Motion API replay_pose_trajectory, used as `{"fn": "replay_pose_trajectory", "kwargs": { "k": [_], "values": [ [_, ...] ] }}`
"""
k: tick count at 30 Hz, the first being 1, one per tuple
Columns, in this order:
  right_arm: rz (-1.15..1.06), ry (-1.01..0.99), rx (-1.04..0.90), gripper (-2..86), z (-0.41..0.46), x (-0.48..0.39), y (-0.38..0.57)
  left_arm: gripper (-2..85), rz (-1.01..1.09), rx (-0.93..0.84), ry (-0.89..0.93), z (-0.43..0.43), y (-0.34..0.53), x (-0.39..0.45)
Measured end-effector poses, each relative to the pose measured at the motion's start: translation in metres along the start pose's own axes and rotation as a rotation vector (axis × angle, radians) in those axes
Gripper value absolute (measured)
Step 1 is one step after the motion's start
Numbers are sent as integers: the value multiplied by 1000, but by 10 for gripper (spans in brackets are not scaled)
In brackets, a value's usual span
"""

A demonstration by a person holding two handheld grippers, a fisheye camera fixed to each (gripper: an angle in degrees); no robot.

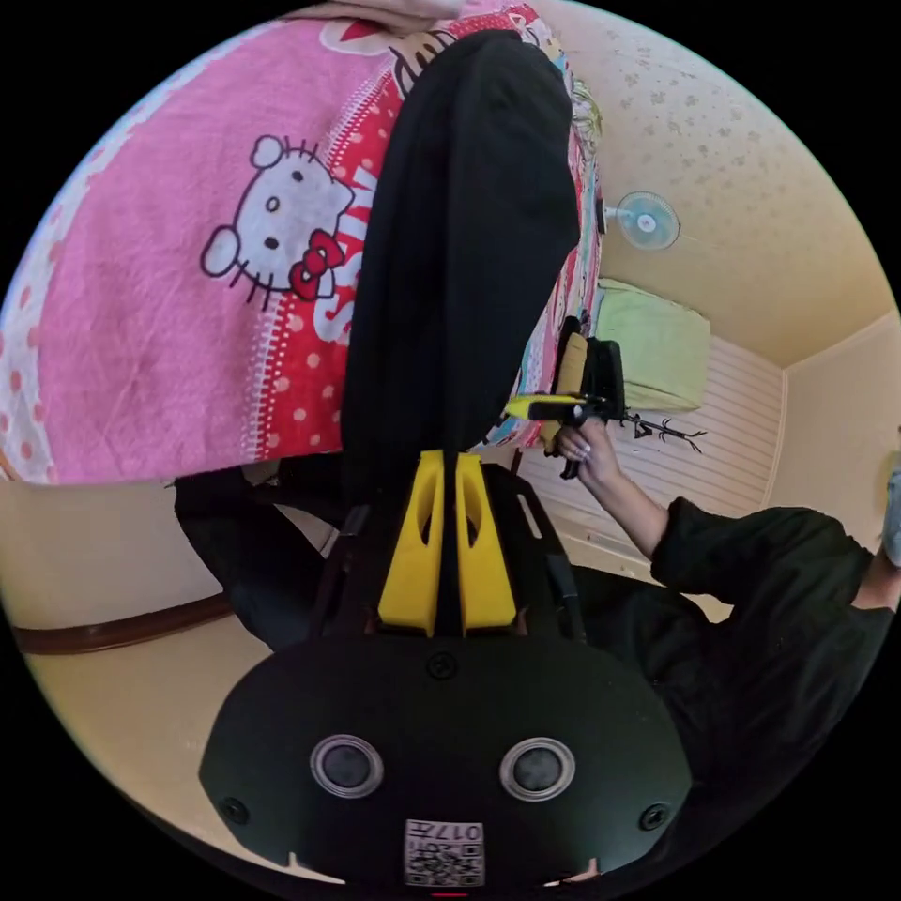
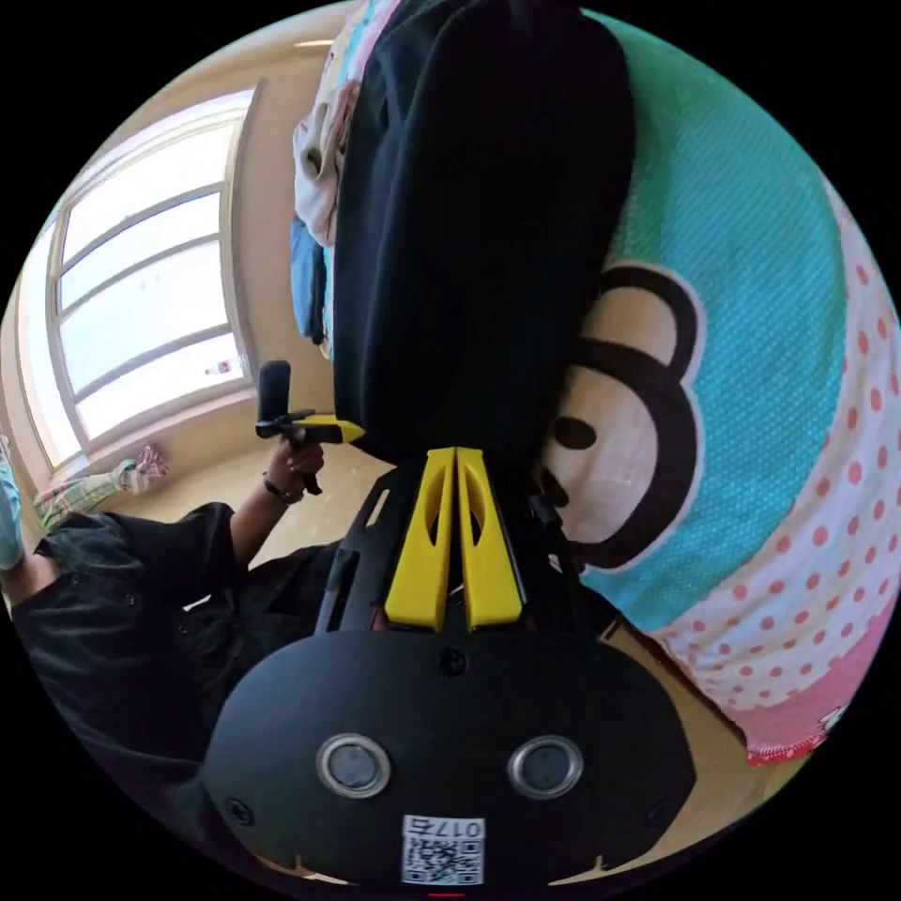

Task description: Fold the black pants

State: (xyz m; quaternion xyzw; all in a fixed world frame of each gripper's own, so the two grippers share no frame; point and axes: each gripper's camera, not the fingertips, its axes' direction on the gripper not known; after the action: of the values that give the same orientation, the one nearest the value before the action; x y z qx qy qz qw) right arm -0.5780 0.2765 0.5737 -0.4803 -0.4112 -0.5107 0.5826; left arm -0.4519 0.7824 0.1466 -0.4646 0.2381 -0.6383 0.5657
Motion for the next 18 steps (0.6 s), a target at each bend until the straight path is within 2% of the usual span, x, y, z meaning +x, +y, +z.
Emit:
{"fn": "replay_pose_trajectory", "kwargs": {
  "k": [3,5,8,12,15,18],
  "values": [
    [13,64,-36,8,24,-19,14,4,-75,39,-36,-19,5,-19],
    [33,40,10,9,18,-24,14,19,-122,60,26,-28,3,-31],
    [102,167,111,14,-12,-40,-5,51,-220,12,94,-34,-7,-46],
    [9,343,226,46,-66,-92,-73,47,-461,-161,124,-37,-18,-66],
    [-54,344,302,105,-98,-130,-143,45,-565,-190,280,-39,-15,-89],
    [-82,339,300,138,-110,-160,-226,35,-636,-214,349,-45,-3,-103]
  ]
}}
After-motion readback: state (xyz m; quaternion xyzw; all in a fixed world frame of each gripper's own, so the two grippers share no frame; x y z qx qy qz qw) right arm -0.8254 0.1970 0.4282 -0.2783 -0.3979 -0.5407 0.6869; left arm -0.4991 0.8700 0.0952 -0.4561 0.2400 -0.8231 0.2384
